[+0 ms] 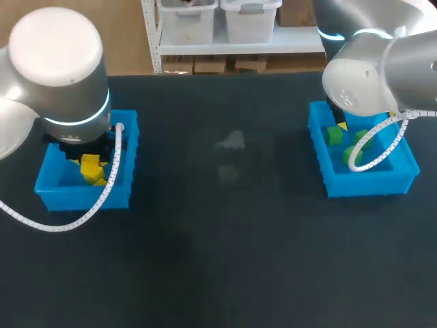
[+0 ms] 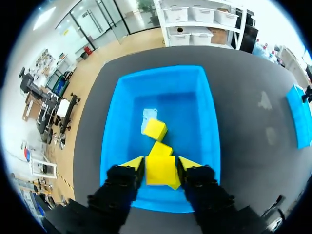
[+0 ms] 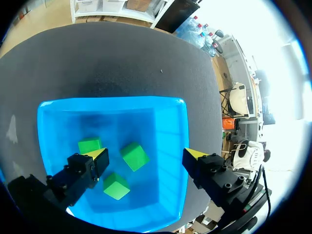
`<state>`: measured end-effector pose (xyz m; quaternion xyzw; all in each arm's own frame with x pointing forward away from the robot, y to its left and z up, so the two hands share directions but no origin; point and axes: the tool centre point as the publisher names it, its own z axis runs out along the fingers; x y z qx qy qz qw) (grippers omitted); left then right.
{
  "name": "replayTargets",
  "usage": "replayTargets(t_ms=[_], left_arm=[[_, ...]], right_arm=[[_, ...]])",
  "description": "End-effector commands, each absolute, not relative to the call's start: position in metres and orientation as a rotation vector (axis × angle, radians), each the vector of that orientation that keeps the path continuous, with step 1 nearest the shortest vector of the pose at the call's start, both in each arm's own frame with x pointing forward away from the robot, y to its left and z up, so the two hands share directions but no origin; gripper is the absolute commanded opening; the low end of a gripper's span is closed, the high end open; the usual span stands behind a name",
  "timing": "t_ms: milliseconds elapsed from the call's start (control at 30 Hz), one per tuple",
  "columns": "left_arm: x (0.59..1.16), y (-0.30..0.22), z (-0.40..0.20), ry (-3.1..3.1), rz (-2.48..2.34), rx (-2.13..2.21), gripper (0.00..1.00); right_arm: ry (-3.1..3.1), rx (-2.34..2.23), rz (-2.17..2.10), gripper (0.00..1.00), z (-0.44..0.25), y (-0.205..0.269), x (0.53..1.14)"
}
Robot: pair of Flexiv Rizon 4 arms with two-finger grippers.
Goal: Put the green cubes in the right bin and the yellow cubes in the left bin.
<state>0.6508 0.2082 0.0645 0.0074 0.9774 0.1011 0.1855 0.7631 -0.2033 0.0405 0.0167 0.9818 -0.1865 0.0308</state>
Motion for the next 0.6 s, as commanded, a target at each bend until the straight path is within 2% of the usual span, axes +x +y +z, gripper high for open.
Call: replayTargets(t_ms=[33,600], left_arm=[[0.6515,0.2071,0.0672,2.733,0.267,0.053,1.00],[0.6527,0.2003,0.0728,2.693,0.240,0.071,1.00]], right_arm=[[3.023,0.050,-0.571,1.00,0.0408,-0.2041,0.7615],[3.023,0.050,-0.571,1.00,0.0408,-0.2041,0.7615]])
